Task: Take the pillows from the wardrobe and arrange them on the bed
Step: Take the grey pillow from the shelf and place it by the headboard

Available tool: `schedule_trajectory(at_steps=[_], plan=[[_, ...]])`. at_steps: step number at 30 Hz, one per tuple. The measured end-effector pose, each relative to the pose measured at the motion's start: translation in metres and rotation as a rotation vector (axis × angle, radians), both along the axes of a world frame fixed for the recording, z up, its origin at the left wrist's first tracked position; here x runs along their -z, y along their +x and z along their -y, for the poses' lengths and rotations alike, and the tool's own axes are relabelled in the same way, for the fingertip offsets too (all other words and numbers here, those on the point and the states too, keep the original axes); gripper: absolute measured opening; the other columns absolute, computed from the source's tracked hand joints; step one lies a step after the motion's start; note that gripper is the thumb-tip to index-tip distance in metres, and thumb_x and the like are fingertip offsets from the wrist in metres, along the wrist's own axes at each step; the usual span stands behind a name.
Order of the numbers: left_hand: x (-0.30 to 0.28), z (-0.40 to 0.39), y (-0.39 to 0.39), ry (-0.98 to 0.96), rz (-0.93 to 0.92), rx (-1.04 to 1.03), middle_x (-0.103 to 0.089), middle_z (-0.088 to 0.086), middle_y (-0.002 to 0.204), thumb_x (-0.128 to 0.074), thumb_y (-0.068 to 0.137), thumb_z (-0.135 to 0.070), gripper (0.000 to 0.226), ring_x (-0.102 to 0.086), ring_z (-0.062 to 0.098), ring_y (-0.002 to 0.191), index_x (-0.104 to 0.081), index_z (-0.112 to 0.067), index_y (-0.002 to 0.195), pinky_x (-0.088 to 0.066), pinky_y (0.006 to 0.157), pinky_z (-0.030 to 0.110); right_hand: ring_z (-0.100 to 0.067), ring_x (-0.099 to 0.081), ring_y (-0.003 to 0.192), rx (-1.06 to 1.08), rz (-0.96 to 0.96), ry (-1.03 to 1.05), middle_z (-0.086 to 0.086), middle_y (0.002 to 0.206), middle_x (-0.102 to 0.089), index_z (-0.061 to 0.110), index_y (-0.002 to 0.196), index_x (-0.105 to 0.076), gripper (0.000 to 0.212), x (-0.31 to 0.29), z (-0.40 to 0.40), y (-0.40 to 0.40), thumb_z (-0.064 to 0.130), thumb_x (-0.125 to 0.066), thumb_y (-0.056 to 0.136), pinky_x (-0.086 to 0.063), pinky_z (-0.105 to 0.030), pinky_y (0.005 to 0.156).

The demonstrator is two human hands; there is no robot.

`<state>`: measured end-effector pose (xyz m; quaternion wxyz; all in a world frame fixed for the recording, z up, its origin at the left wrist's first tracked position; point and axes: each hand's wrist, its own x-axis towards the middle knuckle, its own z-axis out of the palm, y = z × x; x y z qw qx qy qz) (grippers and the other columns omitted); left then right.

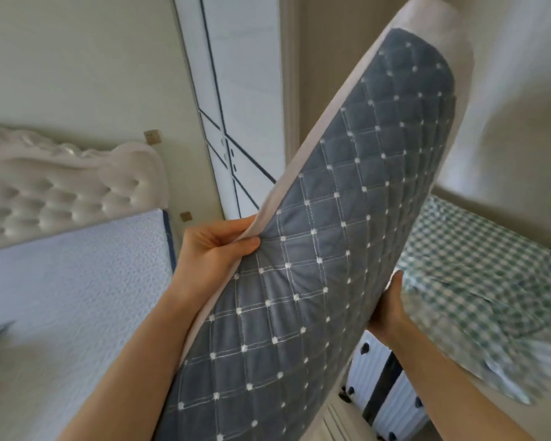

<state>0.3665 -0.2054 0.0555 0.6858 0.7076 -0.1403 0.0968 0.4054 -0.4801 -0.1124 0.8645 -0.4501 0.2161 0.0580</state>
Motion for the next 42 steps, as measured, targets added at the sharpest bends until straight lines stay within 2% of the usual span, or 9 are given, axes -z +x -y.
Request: schedule_trajectory(at_steps=[6,10,15,19,25,28,31,36,42], plan=[[0.0,-0.082,-0.044,0.094,0.045,-0.246,-0.078,-0.006,0.098,-0.069,0.084,0.004,0.034,-0.072,0.007,0.093,-0.076,-0.018,0.109,-0.055,0.08,0.017,-0.025,-0.062,0.113,-0.078,0.047,-0.178,-0.005,0.124,-0.067,0.029,0.12,-0.066,0.088,-0.011,-0.072,-0.006,0.088,-0.032,0.064,-0.045,-0.048,0.1],[-0.003,-0.138,-0.079,0.199,0.116,-0.457,-0.076,-0.021,0.096,-0.071,0.089,-0.013,0.04,-0.071,-0.005,0.087,-0.073,-0.048,0.108,-0.052,0.069,0.008,-0.015,-0.066,0.106,-0.183,0.119,-0.231,0.008,0.115,-0.071,0.043,0.112,-0.068,0.073,-0.015,-0.132,-0.009,0.091,-0.038,0.066,-0.049,-0.041,0.096],[0.004,-0.172,-0.091,0.343,0.148,-0.593,-0.065,-0.044,0.103,-0.065,0.084,-0.05,0.038,-0.061,-0.019,0.099,-0.058,-0.052,0.122,-0.047,0.076,0.001,-0.015,-0.059,0.113,-0.292,0.229,-0.297,0.016,0.113,-0.068,0.06,0.106,-0.06,0.054,-0.018,-0.192,-0.012,0.089,-0.032,0.07,-0.044,-0.046,0.101],[0.023,-0.2,-0.086,0.348,0.111,-0.688,-0.064,-0.038,0.115,-0.064,0.081,-0.058,0.048,-0.062,-0.013,0.106,-0.05,-0.061,0.126,-0.049,0.081,0.005,-0.022,-0.058,0.115,-0.347,0.336,-0.386,-0.004,0.128,-0.06,0.026,0.133,-0.048,0.076,-0.017,-0.227,0.006,0.079,-0.029,0.083,-0.044,-0.05,0.103],[0.074,-0.242,-0.057,0.217,0.082,-0.946,-0.059,-0.039,0.119,-0.054,0.085,-0.058,0.06,-0.057,-0.017,0.107,-0.045,-0.043,0.142,-0.044,0.081,0.001,-0.024,-0.054,0.111,-0.408,0.325,-0.51,-0.004,0.125,-0.052,0.023,0.134,-0.035,0.07,-0.019,-0.278,0.067,0.073,-0.03,0.085,-0.045,-0.051,0.102],[0.099,-0.263,-0.036,0.16,0.045,-1.067,-0.041,-0.018,0.152,-0.047,0.089,-0.06,0.068,-0.041,-0.001,0.136,-0.027,-0.043,0.152,-0.036,0.112,0.026,-0.021,-0.05,0.119,-0.444,0.368,-0.559,0.002,0.133,-0.048,0.033,0.137,-0.029,0.066,-0.023,-0.299,0.092,0.073,-0.034,0.086,-0.041,-0.05,0.105],[0.118,-0.277,-0.013,0.156,-0.012,-1.111,-0.019,-0.01,0.163,-0.043,0.09,-0.066,0.073,-0.025,0.01,0.147,-0.009,-0.051,0.152,-0.022,0.12,0.048,-0.017,-0.043,0.129,-0.439,0.466,-0.602,0.006,0.143,-0.042,0.032,0.143,-0.027,0.066,-0.031,-0.318,0.113,0.067,-0.04,0.089,-0.036,-0.047,0.111],[0.138,-0.289,0.025,0.203,-0.116,-1.079,-0.019,-0.025,0.141,-0.041,0.07,-0.091,0.087,-0.027,-0.005,0.126,-0.007,-0.064,0.145,-0.023,0.105,0.034,-0.018,-0.029,0.139,-0.332,0.636,-0.866,0.002,0.154,-0.027,0.025,0.15,-0.017,0.07,-0.038,-0.352,0.148,0.052,-0.046,0.093,-0.027,-0.047,0.116],[0.16,-0.302,0.062,0.179,-0.236,-1.073,-0.023,-0.02,0.144,-0.056,0.065,-0.084,0.098,-0.027,0.0,0.129,-0.011,-0.058,0.148,-0.023,0.105,0.033,-0.019,-0.034,0.133,-0.324,0.813,-1.144,-0.004,0.143,-0.039,0.024,0.145,-0.031,0.062,-0.026,-0.373,0.189,0.048,-0.048,0.09,-0.029,-0.04,0.111]])
